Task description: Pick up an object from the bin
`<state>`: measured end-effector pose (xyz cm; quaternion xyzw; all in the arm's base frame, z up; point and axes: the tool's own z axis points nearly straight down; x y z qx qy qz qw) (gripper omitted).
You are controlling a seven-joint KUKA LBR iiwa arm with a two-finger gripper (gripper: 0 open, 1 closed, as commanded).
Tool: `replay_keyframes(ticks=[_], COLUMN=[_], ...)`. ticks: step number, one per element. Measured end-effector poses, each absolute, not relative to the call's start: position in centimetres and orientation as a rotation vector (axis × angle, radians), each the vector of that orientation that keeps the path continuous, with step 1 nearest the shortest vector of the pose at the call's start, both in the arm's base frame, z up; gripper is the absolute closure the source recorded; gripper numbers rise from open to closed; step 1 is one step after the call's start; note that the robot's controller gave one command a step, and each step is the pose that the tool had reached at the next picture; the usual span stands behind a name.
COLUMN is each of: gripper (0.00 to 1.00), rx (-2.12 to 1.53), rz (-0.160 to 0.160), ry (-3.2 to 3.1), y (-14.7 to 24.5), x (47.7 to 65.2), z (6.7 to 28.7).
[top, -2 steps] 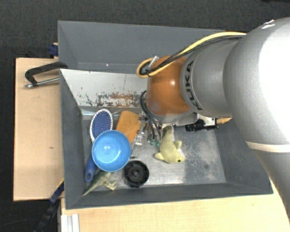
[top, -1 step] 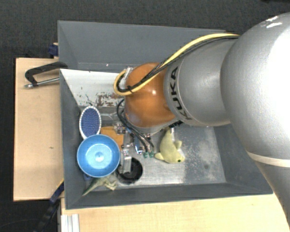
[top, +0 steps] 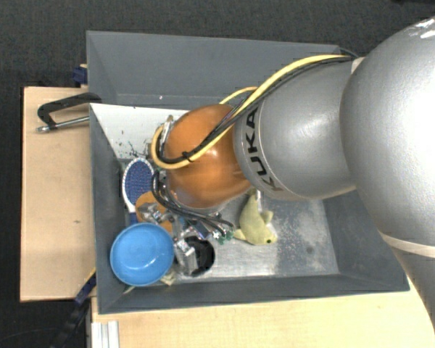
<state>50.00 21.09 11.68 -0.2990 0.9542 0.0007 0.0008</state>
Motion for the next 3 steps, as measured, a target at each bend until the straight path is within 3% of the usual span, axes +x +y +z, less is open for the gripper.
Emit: replay_keyframes(ticks=[1, 2, 3], gripper=[0.00, 0.00, 1.00], rx=[-0.623, -0.624, -0.619], rz=[-0.006, -0.004, -0.005], ry=[3.094, 3.092, 3.089], y=[20.41, 20.34, 20.23], x=[58.04, 57.89, 57.99], z=[7.06, 7.19, 7.15])
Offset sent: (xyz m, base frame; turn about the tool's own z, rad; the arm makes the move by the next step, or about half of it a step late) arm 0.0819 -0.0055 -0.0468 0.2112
